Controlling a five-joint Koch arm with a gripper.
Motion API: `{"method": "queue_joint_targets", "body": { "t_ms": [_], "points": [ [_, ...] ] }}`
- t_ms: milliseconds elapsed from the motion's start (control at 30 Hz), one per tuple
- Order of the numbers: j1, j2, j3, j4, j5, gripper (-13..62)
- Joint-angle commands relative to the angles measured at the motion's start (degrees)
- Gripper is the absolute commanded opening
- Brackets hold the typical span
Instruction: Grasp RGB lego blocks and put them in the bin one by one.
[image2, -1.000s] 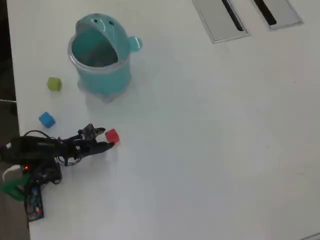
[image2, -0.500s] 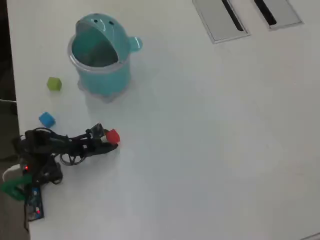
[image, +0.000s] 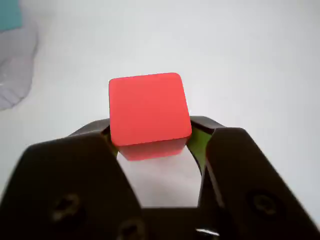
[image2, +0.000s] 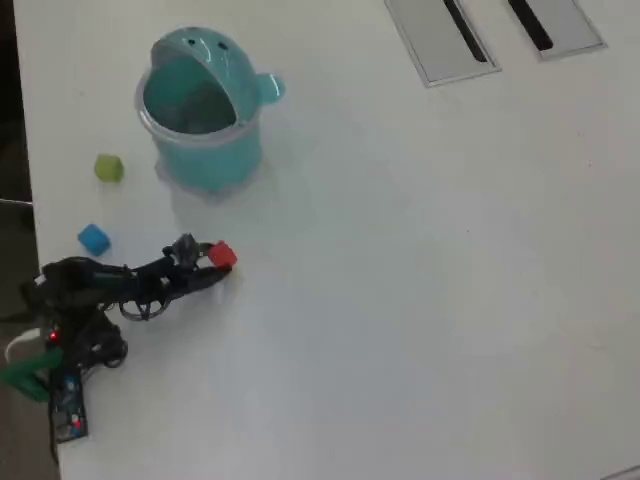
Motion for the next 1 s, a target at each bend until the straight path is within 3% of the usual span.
{"method": "queue_joint_targets", "body": {
  "t_ms": [0, 433, 800, 833, 867, 967],
  "points": [
    [-1.05, 3.34, -3.25, -4.48, 0.18, 12.7],
    [-11.87, 27.33, -6.77, 11.78, 3.78, 12.7],
    [-22.15, 33.13, -15.03, 18.90, 5.36, 13.1],
    [-23.38, 32.96, -15.12, 18.81, 4.22, 20.9],
    [-23.38, 32.87, -15.12, 18.81, 4.04, 23.6],
    [-23.99, 32.78, -14.94, 18.90, 3.16, 25.6]
  ]
}}
